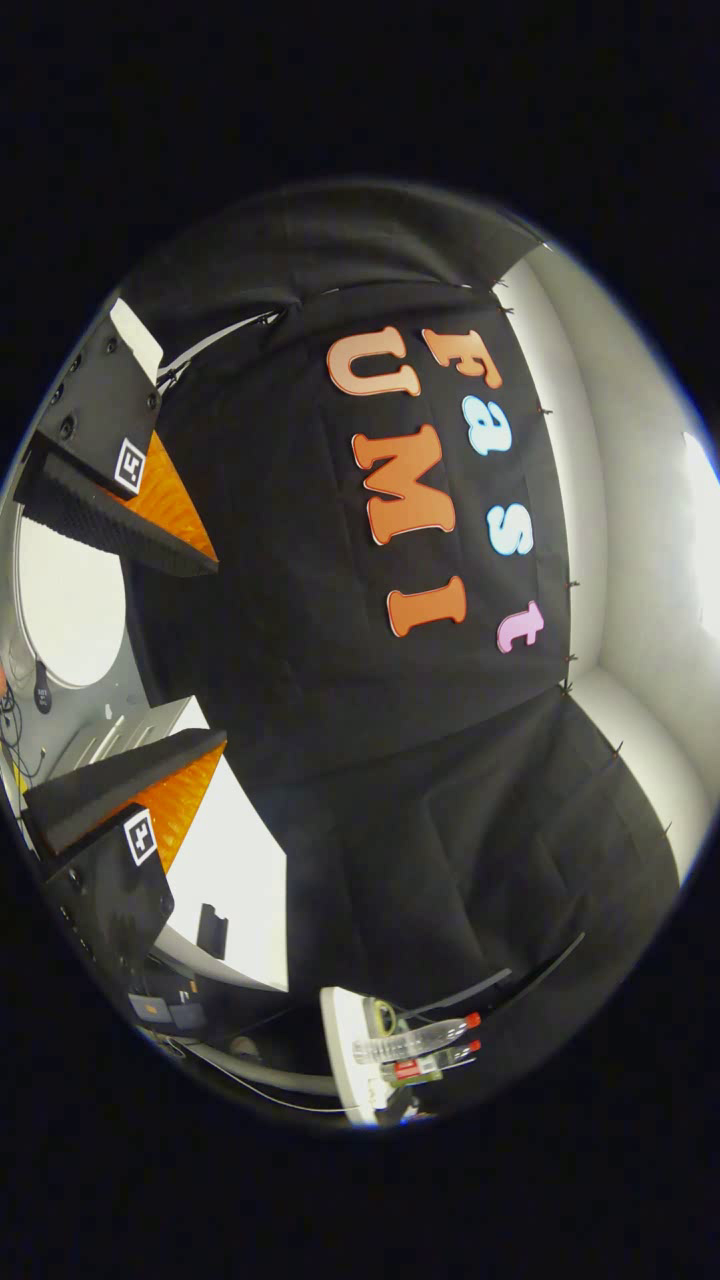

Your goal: Open the toilet lid.

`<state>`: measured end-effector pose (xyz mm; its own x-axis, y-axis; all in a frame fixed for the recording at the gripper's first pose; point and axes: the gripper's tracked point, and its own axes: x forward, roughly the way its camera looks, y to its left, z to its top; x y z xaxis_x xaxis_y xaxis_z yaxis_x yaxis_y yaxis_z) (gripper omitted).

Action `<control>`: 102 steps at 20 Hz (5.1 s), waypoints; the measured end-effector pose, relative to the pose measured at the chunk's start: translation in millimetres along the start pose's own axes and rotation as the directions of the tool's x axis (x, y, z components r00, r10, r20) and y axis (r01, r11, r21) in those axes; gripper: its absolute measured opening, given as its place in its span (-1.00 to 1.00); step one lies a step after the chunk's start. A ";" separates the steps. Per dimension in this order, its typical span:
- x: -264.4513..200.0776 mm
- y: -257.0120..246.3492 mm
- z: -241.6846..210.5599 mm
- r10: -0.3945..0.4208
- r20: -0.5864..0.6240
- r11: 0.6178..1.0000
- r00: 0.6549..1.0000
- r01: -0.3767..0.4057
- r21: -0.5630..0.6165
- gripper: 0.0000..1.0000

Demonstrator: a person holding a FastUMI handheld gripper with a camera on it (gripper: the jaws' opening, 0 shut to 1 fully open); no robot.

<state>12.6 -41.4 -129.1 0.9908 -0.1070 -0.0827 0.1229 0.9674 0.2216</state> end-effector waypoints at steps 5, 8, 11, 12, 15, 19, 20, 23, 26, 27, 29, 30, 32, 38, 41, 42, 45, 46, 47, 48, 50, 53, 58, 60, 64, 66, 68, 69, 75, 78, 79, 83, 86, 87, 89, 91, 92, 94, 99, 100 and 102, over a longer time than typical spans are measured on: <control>8.9 -32.5 -101.7 -0.059 -0.096 0.998 0.994 0.057 -0.028 0.96; 14.5 -44.7 -158.0 -0.073 -0.163 0.997 0.984 0.069 -0.031 0.97; 17.6 -59.2 -208.3 -0.091 -0.218 0.996 0.972 0.090 -0.016 0.97; 18.3 -63.6 -226.7 -0.106 -0.241 0.994 0.965 0.104 -0.019 0.97; 22.7 -74.4 -265.5 -0.127 -0.286 0.989 0.950 0.142 0.030 0.98; 20.8 -90.2 -322.9 -0.165 -0.378 0.967 0.911 0.225 0.120 0.98; 16.9 -94.2 -340.2 -0.168 -0.419 0.962 0.892 0.242 0.129 0.98; 14.0 -98.2 -373.1 -0.158 -0.504 0.942 0.849 0.282 0.180 0.98; 11.0 -97.6 -392.8 -0.128 -0.553 0.925 0.823 0.300 0.233 0.98; 14.0 -97.2 -396.3 -0.116 -0.556 0.912 0.823 0.310 0.270 0.98; 16.8 -98.3 -402.4 -0.098 -0.557 0.875 0.825 0.339 0.347 0.98; 17.5 -99.8 -407.3 -0.085 -0.562 0.852 0.823 0.352 0.387 0.98; 18.9 -101.6 -419.3 -0.047 -0.577 0.796 0.815 0.379 0.471 0.98; 23.1 -110.5 -421.9 0.002 -0.536 0.649 0.844 0.407 0.643 0.93; 27.1 -115.6 -414.0 0.014 -0.487 0.547 0.873 0.401 0.735 0.67; 27.2 -118.5 -414.2 0.013 -0.478 0.519 0.878 0.403 0.754 0.56; 25.7 -116.1 -413.9 0.046 -0.462 0.459 0.886 0.392 0.797 0.29; 26.0 -115.6 -411.3 0.045 -0.455 0.444 0.890 0.390 0.807 0.01; 26.6 -115.1 -410.1 0.049 -0.449 0.437 0.892 0.385 0.813 -0.02; 25.4 -110.9 -406.4 0.067 -0.441 0.425 0.895 0.374 0.825 -0.05; 29.7 -110.2 -404.0 0.081 -0.429 0.397 0.900 0.365 0.842 -0.55; 26.1 -109.0 -403.1 0.091 -0.424 0.392 0.901 0.359 0.847 -0.65; 24.7 -108.1 -398.9 0.064 -0.409 0.344 0.910 0.365 0.865 -0.80; 23.6 -105.9 -395.5 0.048 -0.406 0.324 0.912 0.371 0.870 -0.81; 24.4 -102.5 -387.8 0.035 -0.434 0.299 0.900 0.405 0.864 -0.81; 25.9 -98.5 -377.9 0.038 -0.440 0.303 0.897 0.410 0.860 -0.81; 27.9 -92.6 -365.6 0.041 -0.443 0.320 0.896 0.408 0.855 -0.81; 28.3 -89.4 -358.8 0.044 -0.443 0.330 0.895 0.406 0.852 -0.81; 30.2 -63.9 -317.7 0.031 -0.465 0.491 0.885 0.392 0.778 -0.81; 30.2 -50.1 -296.3 0.027 -0.443 0.504 0.896 0.370 0.780 -0.80; 30.0 -45.4 -288.1 0.030 -0.433 0.496 0.901 0.363 0.789 -0.80; 31.7 -21.6 -259.7 0.031 -0.414 0.569 0.910 0.325 0.756 -0.80; 44.9 -1.5 -225.2 -0.009 -0.365 0.644 0.931 0.285 0.710 -0.80; 51.3 4.2 -213.1 -0.025 -0.341 0.664 0.940 0.270 0.698 -0.80; 50.4 27.6 -194.5 -0.011 -0.324 0.706 0.946 0.237 0.668 -0.80; 49.9 46.6 -178.3 -0.001 -0.307 0.743 0.952 0.206 0.637 -0.80; 48.2 56.4 -170.7 0.003 -0.297 0.759 0.955 0.191 0.622 -0.81; 44.9 71.1 -161.8 0.003 -0.287 0.781 0.958 0.177 0.598 -0.81; 43.1 104.2 -141.0 -0.005 -0.258 0.857 0.966 0.137 0.497 -0.80; 41.0 111.2 -136.9 -0.002 -0.253 0.864 0.967 0.129 0.487 -0.80; 38.2 124.6 -129.3 0.010 -0.248 0.868 0.969 0.115 0.484 -0.80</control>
<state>58.5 104.8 -230.3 0.9471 -0.0370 -0.3187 0.2477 0.7159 0.6528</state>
